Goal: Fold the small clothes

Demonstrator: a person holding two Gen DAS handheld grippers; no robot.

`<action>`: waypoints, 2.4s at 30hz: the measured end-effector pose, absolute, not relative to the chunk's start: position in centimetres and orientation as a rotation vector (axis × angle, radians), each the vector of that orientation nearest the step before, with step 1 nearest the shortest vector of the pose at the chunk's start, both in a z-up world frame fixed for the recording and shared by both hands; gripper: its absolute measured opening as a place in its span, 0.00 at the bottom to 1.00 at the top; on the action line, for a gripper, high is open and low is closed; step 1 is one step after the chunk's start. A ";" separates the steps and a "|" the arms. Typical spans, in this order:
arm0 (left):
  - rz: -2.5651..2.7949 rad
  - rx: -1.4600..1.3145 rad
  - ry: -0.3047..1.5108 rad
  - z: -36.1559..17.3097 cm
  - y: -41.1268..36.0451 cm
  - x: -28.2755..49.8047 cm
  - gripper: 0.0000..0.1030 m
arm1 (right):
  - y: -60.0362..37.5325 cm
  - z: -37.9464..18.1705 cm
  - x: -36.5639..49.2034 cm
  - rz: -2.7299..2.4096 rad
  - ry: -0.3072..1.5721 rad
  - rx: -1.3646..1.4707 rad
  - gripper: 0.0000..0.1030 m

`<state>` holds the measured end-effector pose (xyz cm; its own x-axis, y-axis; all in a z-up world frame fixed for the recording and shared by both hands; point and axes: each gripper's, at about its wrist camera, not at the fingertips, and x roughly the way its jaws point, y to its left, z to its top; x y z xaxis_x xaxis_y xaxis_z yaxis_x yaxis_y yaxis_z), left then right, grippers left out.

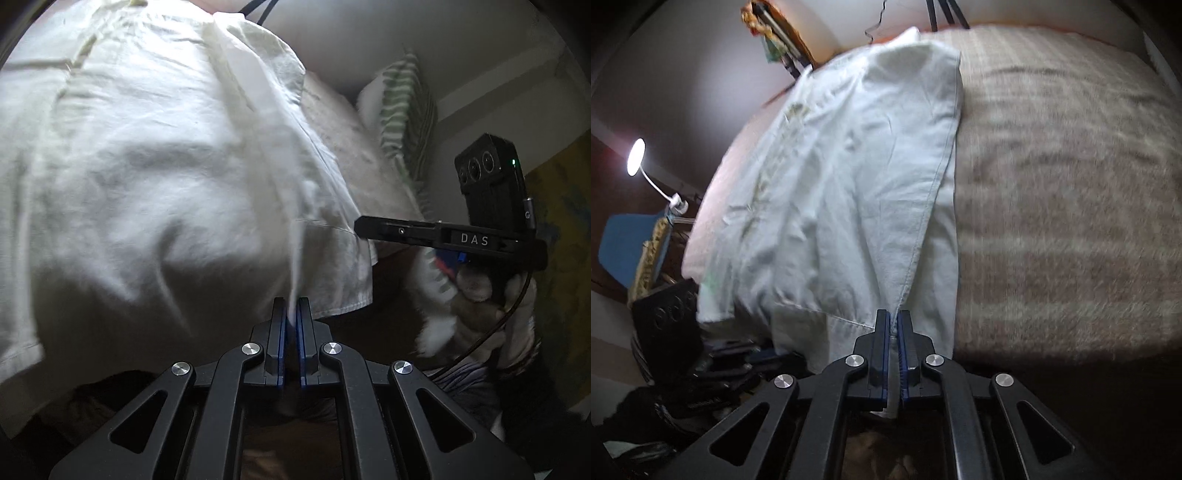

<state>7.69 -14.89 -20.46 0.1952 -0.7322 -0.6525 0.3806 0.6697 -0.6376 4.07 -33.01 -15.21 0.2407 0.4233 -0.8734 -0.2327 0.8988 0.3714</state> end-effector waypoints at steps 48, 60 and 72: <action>-0.723 0.166 0.607 -14.7 -25.5 5.5 0.06 | -42.8 -8.4 14.8 0.372 0.888 0.522 0.63; -0.724 0.062 0.645 -14.9 -24.6 6.3 0.06 | -36.6 -13.1 25.3 0.366 1.024 0.434 0.42; -0.686 -0.164 0.686 -14.6 -18.8 7.0 0.06 | -30.2 -8.6 26.0 0.290 1.016 0.214 0.01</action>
<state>7.05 -18.82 -14.63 0.5663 -0.6321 -0.5289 0.5282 0.7710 -0.3558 25.96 -30.25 -8.58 0.4935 0.3353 -0.8025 -0.1381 0.9412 0.3083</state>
